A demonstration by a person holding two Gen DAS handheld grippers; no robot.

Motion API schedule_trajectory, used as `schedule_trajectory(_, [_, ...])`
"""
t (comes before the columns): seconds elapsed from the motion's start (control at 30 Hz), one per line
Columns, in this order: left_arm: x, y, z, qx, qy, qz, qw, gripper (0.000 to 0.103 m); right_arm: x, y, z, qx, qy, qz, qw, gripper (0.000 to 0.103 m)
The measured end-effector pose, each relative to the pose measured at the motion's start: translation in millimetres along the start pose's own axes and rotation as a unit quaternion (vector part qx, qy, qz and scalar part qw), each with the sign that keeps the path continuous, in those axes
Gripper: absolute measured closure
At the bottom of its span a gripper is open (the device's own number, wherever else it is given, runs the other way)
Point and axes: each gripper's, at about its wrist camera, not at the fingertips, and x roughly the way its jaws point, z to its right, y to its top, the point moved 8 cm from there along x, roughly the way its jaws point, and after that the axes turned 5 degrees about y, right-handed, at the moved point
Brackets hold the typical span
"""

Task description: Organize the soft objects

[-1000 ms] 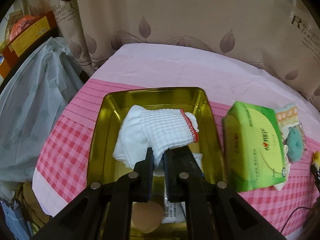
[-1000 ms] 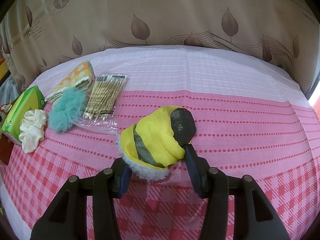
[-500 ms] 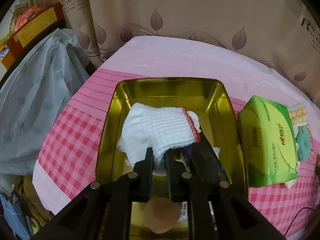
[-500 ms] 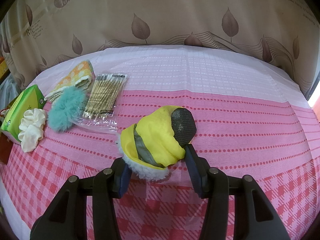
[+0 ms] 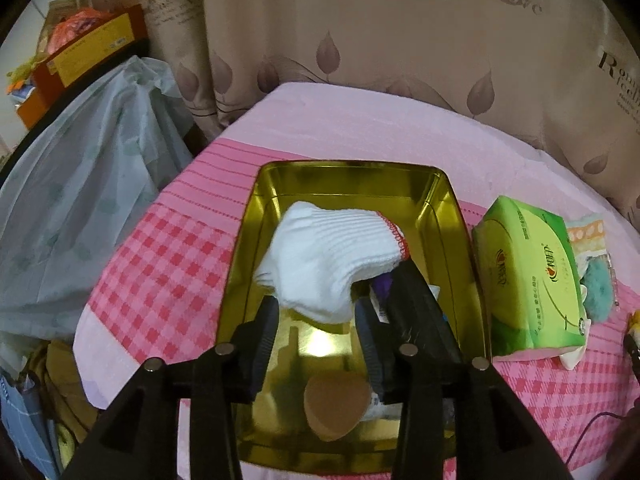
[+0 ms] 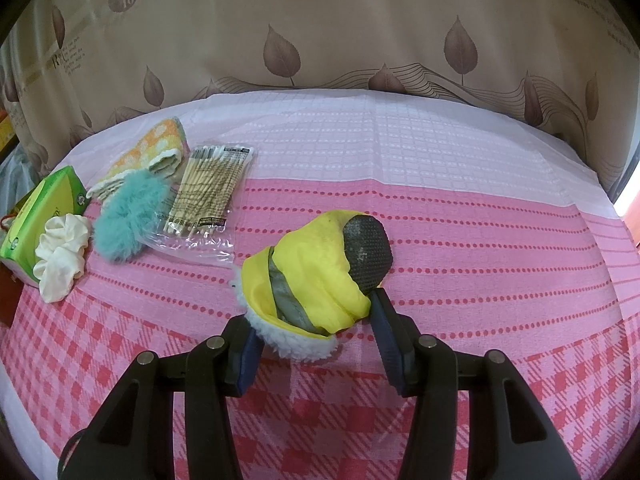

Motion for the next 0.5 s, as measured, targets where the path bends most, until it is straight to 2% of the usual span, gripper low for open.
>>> schedule_trajectory(0.2, [-20, -11, -6, -0.016, 0.015, 0.025, 0.9995, 0.063, -1, -1, 0, -0.007, -0.007, -0.003, 1.0, 0.055])
schedule_trajectory(0.5, [-25, -23, 4, 0.004, 0.013, 0.04, 0.9991, 0.063, -2, 0, -2, -0.015, -0.015, -0.002, 1.0, 0.055])
